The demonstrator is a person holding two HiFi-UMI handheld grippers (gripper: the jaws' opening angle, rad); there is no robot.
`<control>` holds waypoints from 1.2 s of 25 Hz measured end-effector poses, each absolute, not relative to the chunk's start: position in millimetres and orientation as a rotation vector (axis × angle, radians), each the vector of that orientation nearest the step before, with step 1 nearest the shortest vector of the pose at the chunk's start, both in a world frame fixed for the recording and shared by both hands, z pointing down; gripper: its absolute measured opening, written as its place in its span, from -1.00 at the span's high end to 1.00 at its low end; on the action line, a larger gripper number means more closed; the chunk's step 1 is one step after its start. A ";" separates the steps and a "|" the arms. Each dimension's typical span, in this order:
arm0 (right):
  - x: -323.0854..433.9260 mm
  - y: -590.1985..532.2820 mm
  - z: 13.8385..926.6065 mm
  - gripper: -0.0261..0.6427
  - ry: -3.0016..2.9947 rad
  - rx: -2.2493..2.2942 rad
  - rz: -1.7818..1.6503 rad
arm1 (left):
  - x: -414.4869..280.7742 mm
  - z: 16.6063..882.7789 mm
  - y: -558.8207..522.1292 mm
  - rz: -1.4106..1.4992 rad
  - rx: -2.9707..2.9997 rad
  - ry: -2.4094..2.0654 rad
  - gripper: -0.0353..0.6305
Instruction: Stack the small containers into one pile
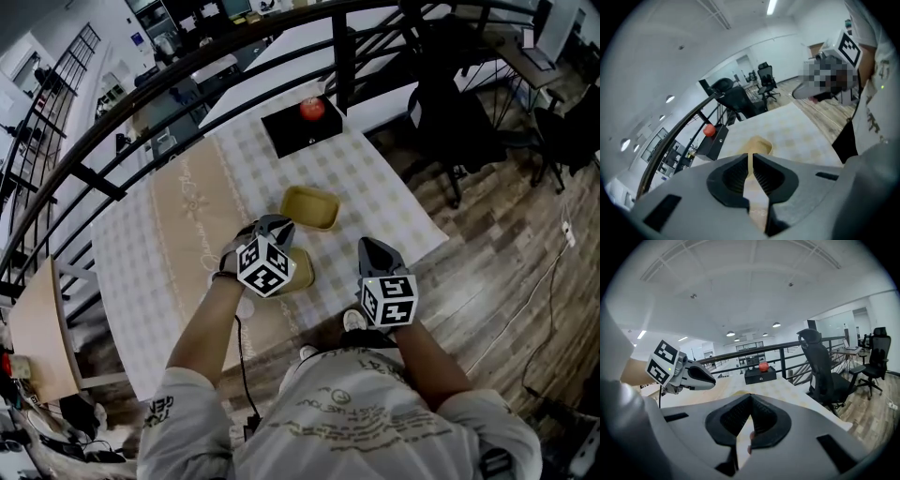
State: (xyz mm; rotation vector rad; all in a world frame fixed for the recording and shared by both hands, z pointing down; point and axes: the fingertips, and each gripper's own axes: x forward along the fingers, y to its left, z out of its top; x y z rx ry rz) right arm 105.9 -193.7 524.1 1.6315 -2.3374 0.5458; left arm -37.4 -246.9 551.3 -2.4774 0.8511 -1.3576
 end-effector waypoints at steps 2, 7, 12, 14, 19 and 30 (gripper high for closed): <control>112.0 -196.8 527.6 0.94 -2.322 1.643 0.558 | -35.1 562.6 -253.0 -1.459 -2.427 0.686 0.82; 129.9 -204.7 538.2 0.94 -2.271 1.674 0.589 | -24.2 592.8 -260.1 -1.604 -2.359 0.299 0.73; 146.7 -215.1 550.9 0.94 -2.232 1.707 0.640 | -18.1 629.7 -271.6 -1.724 -2.242 0.084 0.72; 152.6 -216.9 553.9 0.94 -2.214 1.718 0.653 | -15.9 643.7 -271.8 -1.763 -2.245 0.020 0.72; 164.6 -226.0 556.8 0.94 -2.186 1.737 0.664 | -15.9 667.4 -270.5 -1.834 -2.247 -0.068 0.72; 170.7 -225.5 562.1 0.94 -2.155 1.746 0.674 | -17.2 696.2 -278.7 -1.914 -2.194 -0.095 0.72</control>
